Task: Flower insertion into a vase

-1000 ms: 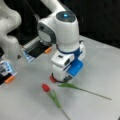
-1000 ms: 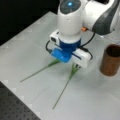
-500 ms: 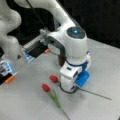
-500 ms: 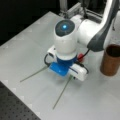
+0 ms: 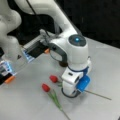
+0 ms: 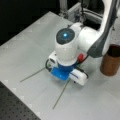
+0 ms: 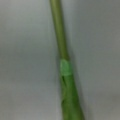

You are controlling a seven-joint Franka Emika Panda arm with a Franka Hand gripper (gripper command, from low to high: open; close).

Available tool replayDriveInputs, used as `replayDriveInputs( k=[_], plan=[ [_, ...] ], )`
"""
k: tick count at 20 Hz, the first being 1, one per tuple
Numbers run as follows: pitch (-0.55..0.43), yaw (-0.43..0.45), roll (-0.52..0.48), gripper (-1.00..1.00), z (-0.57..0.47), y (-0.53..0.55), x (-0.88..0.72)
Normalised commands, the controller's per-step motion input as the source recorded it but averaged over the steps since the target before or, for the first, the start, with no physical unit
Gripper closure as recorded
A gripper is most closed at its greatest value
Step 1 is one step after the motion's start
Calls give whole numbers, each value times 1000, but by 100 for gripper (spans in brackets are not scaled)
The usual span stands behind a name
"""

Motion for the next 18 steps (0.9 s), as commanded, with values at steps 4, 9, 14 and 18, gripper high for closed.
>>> replayDriveInputs(
  k=[4,9,14,18],
  plan=[
    [-14,23,4,-100,-99,13,164],
    [-17,23,-30,100,-48,14,168],
    [-15,13,-43,100,-151,2,185],
    [-22,25,-33,100,-241,26,205]
  ],
)
